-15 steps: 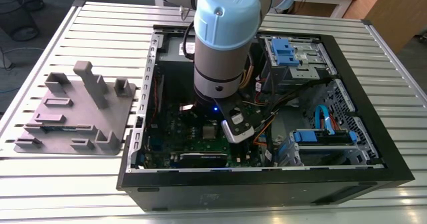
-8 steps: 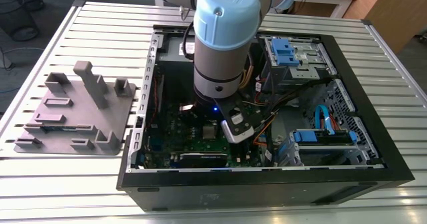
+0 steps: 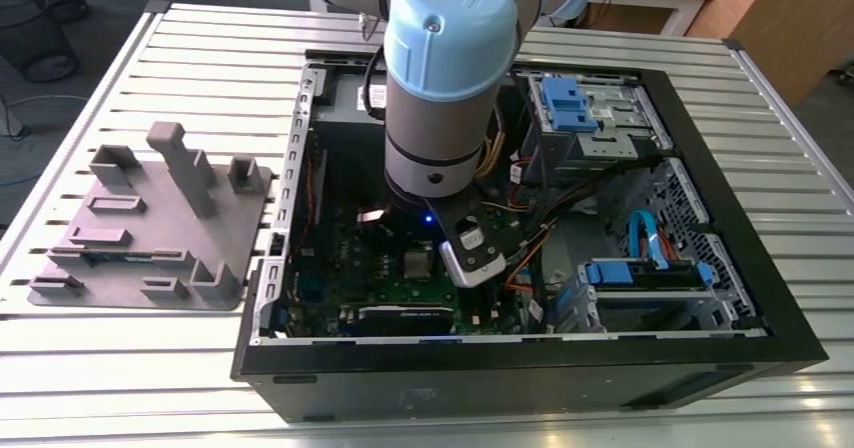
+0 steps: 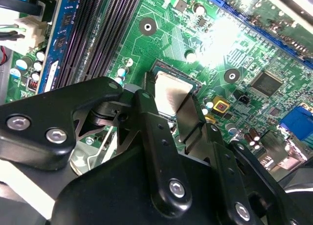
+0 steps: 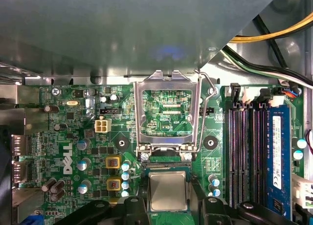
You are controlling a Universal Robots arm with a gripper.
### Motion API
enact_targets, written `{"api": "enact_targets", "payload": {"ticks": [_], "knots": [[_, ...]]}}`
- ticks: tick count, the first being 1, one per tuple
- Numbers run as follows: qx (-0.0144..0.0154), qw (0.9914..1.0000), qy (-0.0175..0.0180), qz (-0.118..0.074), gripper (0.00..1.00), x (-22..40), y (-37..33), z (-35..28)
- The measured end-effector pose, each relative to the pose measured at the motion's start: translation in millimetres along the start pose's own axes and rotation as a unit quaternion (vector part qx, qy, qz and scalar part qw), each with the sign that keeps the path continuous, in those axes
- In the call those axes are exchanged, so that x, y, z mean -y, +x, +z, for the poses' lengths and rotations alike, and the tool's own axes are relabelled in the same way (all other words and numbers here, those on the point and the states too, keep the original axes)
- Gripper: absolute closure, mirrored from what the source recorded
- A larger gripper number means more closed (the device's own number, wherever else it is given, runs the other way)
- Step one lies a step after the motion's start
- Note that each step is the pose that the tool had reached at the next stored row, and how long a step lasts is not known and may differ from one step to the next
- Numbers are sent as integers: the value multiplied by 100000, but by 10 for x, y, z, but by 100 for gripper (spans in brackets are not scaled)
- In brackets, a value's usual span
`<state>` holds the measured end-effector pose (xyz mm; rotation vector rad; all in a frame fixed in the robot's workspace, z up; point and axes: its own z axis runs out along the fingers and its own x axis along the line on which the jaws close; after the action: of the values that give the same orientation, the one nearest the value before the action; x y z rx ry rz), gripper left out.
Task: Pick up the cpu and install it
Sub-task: 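Place the cpu into insertion slot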
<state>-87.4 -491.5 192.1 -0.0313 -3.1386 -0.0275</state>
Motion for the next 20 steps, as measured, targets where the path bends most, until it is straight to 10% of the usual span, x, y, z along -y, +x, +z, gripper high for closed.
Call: {"api": "enact_targets", "payload": {"ticks": [20], "knots": [[-3,100000,-8,35,57,0,-3,-34]]}}
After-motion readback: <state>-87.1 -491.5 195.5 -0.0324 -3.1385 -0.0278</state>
